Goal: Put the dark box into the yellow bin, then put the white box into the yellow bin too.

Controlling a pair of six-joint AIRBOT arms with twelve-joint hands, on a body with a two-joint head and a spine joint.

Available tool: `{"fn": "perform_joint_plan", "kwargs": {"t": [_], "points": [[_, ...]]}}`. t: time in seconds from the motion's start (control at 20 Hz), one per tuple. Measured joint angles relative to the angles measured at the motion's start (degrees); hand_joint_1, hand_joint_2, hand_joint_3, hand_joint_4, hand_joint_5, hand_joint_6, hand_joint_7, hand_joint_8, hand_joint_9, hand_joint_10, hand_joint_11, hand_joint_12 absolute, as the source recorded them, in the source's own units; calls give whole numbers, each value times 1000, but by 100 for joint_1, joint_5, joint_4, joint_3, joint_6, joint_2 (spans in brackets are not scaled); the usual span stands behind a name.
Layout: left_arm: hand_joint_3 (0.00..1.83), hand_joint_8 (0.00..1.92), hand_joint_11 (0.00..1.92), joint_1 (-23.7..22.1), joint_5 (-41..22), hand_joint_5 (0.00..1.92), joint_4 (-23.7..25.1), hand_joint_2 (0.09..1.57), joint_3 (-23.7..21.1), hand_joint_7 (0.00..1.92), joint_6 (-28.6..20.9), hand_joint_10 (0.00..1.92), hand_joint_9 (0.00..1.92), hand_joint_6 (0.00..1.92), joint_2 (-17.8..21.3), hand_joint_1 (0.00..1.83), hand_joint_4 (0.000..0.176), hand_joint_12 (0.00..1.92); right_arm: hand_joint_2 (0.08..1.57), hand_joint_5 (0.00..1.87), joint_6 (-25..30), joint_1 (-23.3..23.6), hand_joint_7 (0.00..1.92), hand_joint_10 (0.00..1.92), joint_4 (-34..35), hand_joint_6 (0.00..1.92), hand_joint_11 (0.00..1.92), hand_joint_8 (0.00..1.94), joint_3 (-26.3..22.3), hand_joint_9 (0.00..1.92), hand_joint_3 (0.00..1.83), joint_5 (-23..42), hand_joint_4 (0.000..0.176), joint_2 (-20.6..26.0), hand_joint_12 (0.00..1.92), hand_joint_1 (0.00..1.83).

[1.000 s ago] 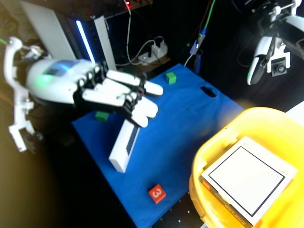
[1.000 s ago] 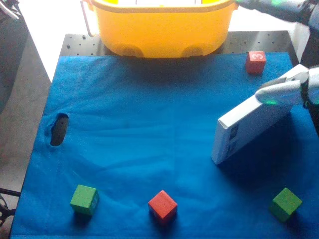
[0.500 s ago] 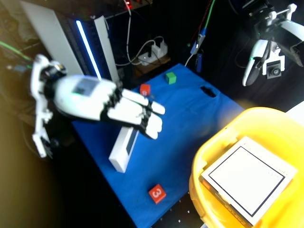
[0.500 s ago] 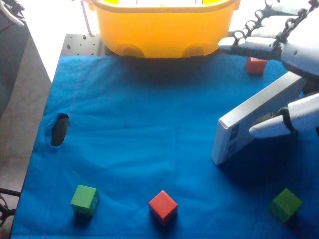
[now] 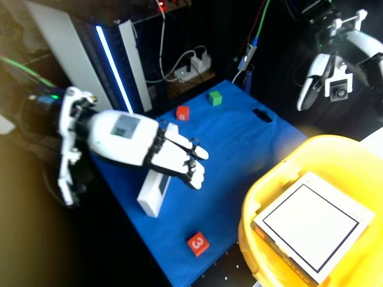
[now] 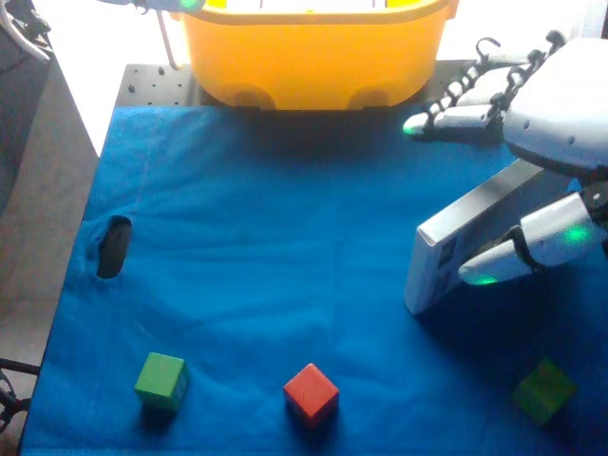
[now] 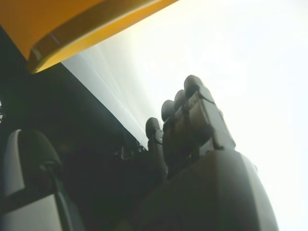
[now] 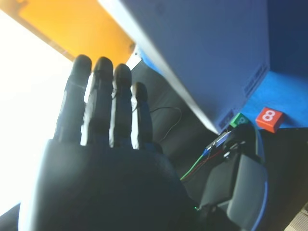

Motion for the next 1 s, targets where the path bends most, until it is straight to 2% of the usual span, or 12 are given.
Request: {"fn": "perform_joint_plan", "kwargs": {"t": [0.05,0.3,0.4,0.5,0.55,0.6,0.65,0.75,0.8,0.9,0.95,1.0], "points": [[6,4,214,0,-2,343,2,829,0,321,0,5,261,4,0,1165,120,51,751,364,17,-31,472,9,-4,5,278,5,33,457,4,-28,2,-33,410,432],[1,7,233,0,-35,367,-4,827,-46,334,0,10,282,11,13,1145,122,60,747,439,46,-109,510,0,15,8,269,3,166,467,0,-256,0,-188,487,556],[5,9,250,4,-42,358,-7,837,-46,342,0,17,304,6,13,1142,100,68,805,499,52,-109,569,2,15,1,252,0,227,530,0,-291,0,-245,653,661],[7,6,260,55,-72,352,-52,844,-46,342,2,15,311,2,13,1133,97,73,903,715,129,-109,851,33,15,16,383,13,295,816,0,-286,0,-313,827,960],[9,1,250,72,-81,337,-57,852,-46,327,0,11,306,0,13,1117,107,69,961,907,153,-109,1060,91,17,40,610,41,339,1057,2,-295,0,-365,1046,1153],[6,1,247,72,-83,340,-63,849,-46,325,2,10,306,2,13,1130,105,68,1001,1129,179,-122,1264,350,15,334,852,488,363,1281,4,-293,0,-385,1362,1270],[5,0,248,83,-92,337,-103,848,-46,323,0,9,306,1,13,1131,92,69,1023,1160,225,-140,1241,685,35,400,897,727,369,1240,2,-273,0,-413,1513,1291],[3,6,269,144,-116,355,-175,846,-46,338,2,15,326,7,13,1138,84,79,1039,1153,286,-144,1200,1057,57,443,822,855,413,1096,1,-297,0,-461,1675,1291],[3,4,257,157,-105,359,-162,848,-46,336,2,11,322,8,13,1148,101,74,1045,1076,282,-144,1215,809,48,677,711,741,437,1031,5,-286,0,-479,1427,1272],[1,2,266,162,-105,355,-179,845,-46,333,2,14,334,5,13,1145,95,79,1058,1031,348,-144,1193,535,42,810,701,731,485,1093,2,-264,0,-511,1290,1256],[0,4,283,162,-114,350,-181,842,-46,338,2,16,340,2,13,1137,86,87,1081,945,374,-144,1146,1025,35,953,626,695,490,979,2,-260,0,-514,1317,1357],[0,5,286,175,-116,349,-181,843,-46,343,0,16,344,2,13,1139,85,89,1091,970,382,-144,1088,927,35,915,583,890,492,914,5,-262,0,-514,1428,1261]]}}
